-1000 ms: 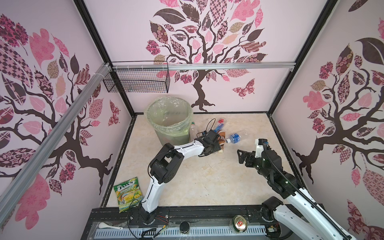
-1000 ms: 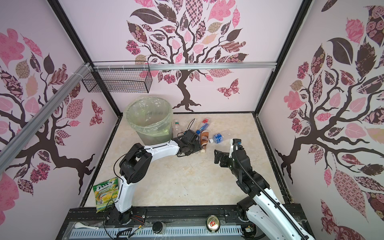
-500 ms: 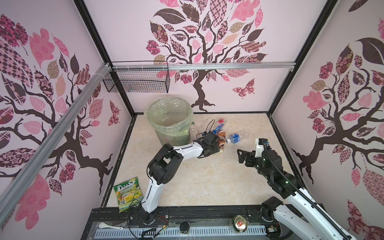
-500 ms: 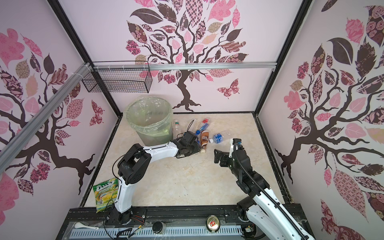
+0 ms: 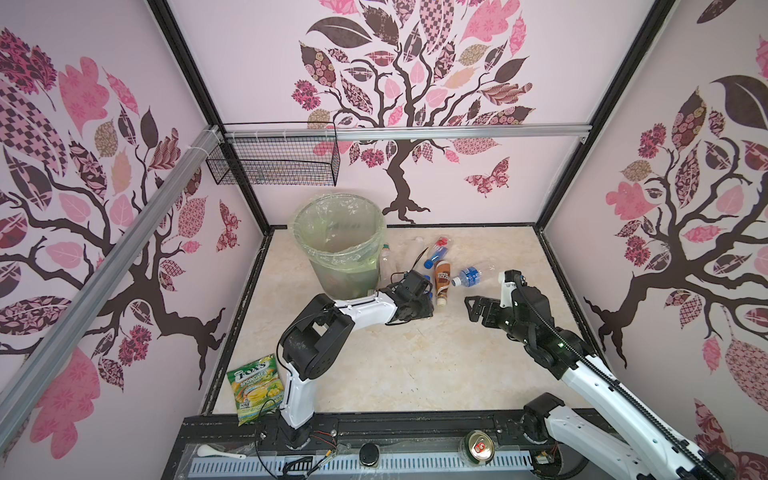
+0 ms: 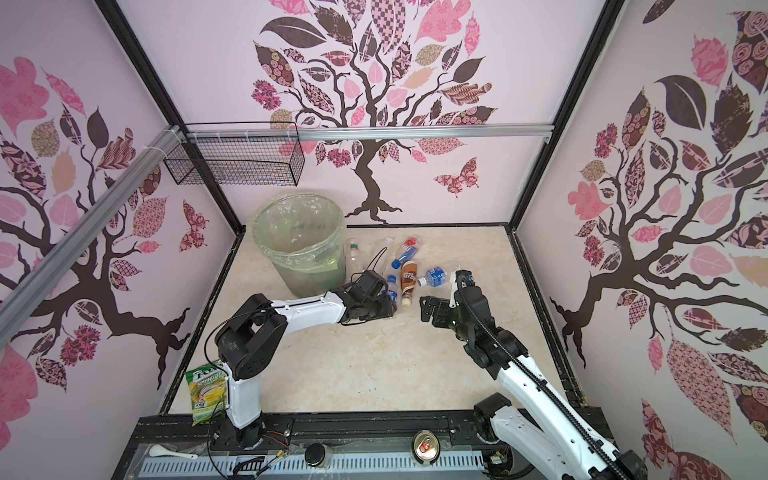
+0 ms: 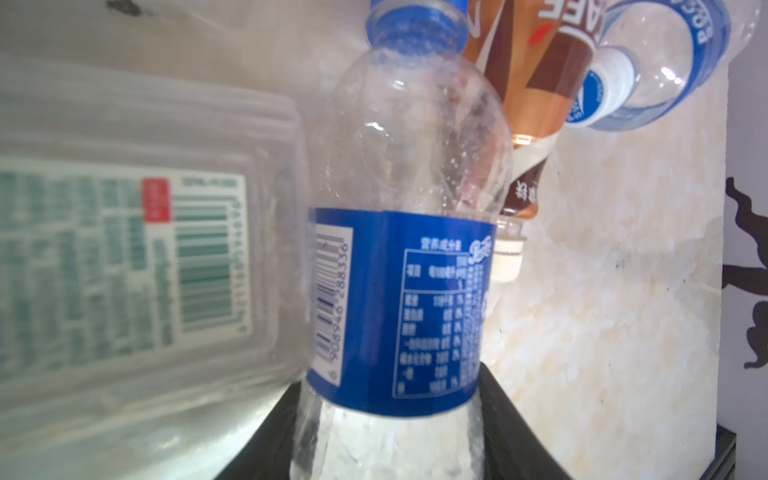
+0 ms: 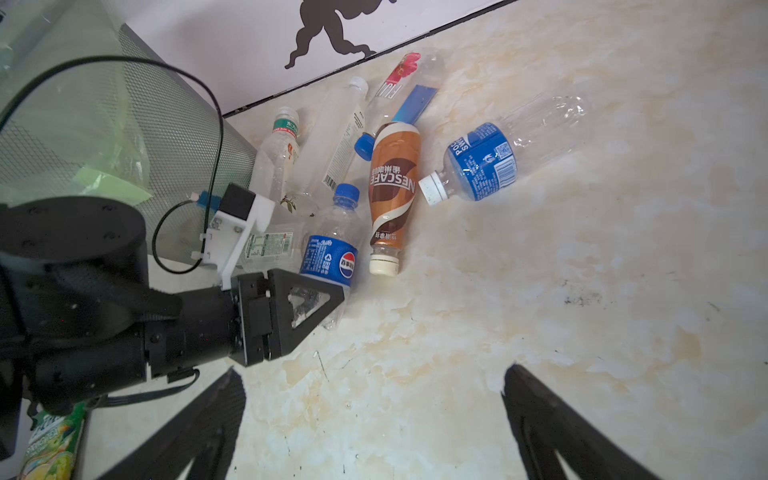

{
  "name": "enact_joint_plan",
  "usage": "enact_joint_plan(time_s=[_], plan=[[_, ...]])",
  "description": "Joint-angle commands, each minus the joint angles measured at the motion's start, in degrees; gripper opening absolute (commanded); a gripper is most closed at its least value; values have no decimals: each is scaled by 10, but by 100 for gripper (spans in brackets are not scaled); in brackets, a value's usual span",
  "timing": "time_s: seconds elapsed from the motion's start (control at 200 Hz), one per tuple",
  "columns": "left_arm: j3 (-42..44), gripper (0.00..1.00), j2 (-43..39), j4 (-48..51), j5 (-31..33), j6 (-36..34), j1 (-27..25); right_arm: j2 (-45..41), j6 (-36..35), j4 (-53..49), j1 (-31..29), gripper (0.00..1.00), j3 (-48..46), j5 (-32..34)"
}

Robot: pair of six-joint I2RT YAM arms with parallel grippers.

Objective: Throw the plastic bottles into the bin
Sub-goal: 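Lift the Pepsi bottle toward the right gripper while right gripper approaches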

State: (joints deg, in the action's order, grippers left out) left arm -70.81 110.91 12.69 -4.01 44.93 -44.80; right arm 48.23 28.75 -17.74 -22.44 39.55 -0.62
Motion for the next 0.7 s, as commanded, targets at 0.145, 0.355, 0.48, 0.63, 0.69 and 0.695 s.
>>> enact_joint_plan(time_s=[0.145,0.355,0.48,0.63,0.69,0.695], plan=[[35,46,-59,-46,-23,-90,-13,56,67,27,102,100,30,-164],[60,46,-106,-83,-38,-128,-29,75,99,86,103,100,25,-194],[77,46,-133,-97,-43,-152,-41,85,123,125,103,99,28,-215],[105,46,-169,-117,-56,-164,-42,111,141,153,103,100,51,-223],[114,46,-183,-117,-57,-169,-42,124,149,167,103,98,59,-225],[114,46,-184,-117,-57,-169,-42,125,149,168,103,98,60,-225]])
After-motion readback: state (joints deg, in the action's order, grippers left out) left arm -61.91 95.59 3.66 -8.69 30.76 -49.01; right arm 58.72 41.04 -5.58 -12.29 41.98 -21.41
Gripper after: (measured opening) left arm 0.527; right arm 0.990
